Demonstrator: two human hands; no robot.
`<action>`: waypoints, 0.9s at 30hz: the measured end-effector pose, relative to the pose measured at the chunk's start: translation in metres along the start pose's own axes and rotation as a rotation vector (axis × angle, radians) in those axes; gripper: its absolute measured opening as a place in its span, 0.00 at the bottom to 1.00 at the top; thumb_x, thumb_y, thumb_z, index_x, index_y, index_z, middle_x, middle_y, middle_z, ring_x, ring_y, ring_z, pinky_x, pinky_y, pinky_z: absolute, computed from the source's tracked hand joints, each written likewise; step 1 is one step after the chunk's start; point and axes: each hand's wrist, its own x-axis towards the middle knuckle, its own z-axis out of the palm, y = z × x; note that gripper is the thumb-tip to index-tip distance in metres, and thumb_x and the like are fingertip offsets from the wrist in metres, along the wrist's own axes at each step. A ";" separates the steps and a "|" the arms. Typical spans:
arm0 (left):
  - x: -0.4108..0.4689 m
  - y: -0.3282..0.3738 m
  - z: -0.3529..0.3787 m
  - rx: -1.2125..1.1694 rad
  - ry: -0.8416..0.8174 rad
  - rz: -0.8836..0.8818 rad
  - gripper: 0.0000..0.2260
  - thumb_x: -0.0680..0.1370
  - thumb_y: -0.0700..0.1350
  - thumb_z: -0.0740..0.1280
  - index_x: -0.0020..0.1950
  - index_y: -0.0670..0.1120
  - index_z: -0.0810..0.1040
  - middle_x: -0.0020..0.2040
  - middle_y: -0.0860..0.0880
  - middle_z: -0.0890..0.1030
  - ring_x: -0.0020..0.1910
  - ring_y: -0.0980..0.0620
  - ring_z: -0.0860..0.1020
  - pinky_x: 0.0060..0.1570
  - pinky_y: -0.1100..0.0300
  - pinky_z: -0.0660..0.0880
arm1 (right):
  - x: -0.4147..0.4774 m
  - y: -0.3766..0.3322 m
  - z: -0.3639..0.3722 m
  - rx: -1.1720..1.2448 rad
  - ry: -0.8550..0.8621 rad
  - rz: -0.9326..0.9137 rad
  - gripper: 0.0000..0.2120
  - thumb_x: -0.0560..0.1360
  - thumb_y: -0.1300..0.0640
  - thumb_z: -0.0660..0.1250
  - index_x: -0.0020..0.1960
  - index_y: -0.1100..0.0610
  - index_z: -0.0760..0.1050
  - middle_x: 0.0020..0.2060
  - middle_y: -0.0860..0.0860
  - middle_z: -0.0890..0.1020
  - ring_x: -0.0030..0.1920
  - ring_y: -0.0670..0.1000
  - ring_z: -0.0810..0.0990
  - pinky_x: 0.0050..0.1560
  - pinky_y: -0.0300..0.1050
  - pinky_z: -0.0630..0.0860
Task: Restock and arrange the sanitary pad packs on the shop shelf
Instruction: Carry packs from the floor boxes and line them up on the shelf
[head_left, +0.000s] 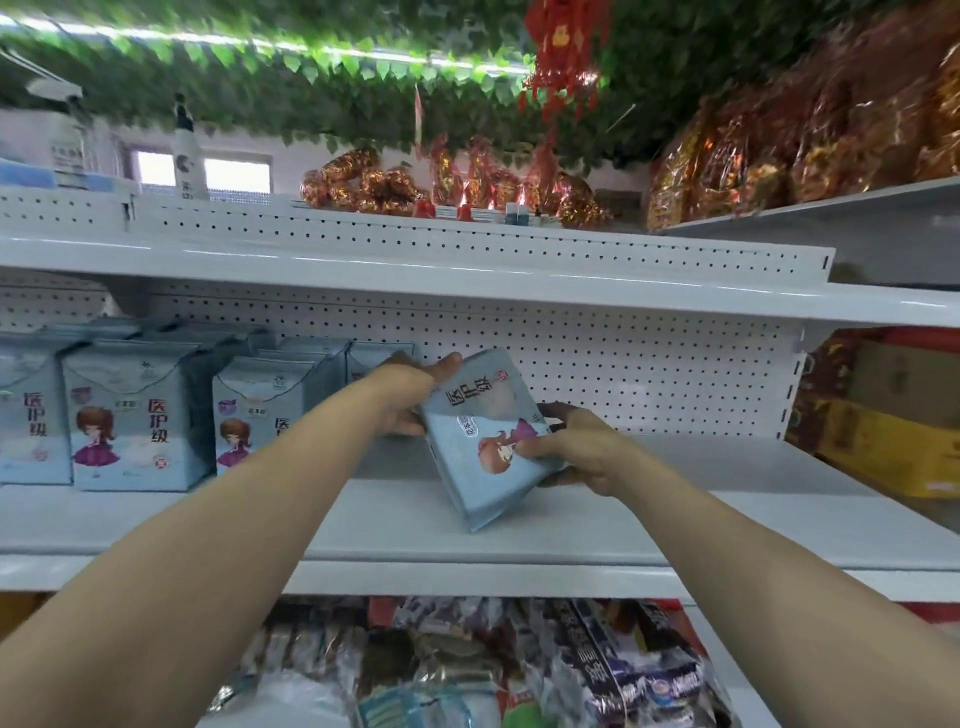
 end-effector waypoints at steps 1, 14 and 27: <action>0.003 0.003 -0.002 0.013 -0.023 0.008 0.25 0.76 0.61 0.70 0.62 0.42 0.74 0.50 0.44 0.86 0.46 0.45 0.85 0.47 0.50 0.83 | 0.003 0.000 0.003 -0.008 0.004 -0.013 0.28 0.70 0.67 0.76 0.67 0.54 0.72 0.56 0.56 0.84 0.55 0.60 0.83 0.52 0.62 0.83; 0.028 0.017 -0.026 0.021 -0.077 0.010 0.27 0.79 0.66 0.61 0.62 0.44 0.72 0.42 0.44 0.82 0.38 0.46 0.82 0.30 0.54 0.79 | 0.014 -0.012 0.034 0.012 0.091 -0.131 0.26 0.64 0.38 0.79 0.59 0.47 0.82 0.50 0.47 0.87 0.54 0.52 0.85 0.55 0.53 0.80; 0.043 -0.008 -0.029 -0.007 -0.014 0.092 0.46 0.60 0.82 0.62 0.58 0.44 0.78 0.59 0.47 0.80 0.58 0.42 0.79 0.62 0.46 0.75 | 0.030 -0.020 0.060 0.419 0.164 0.033 0.30 0.74 0.29 0.63 0.60 0.54 0.78 0.58 0.57 0.82 0.54 0.59 0.85 0.55 0.56 0.83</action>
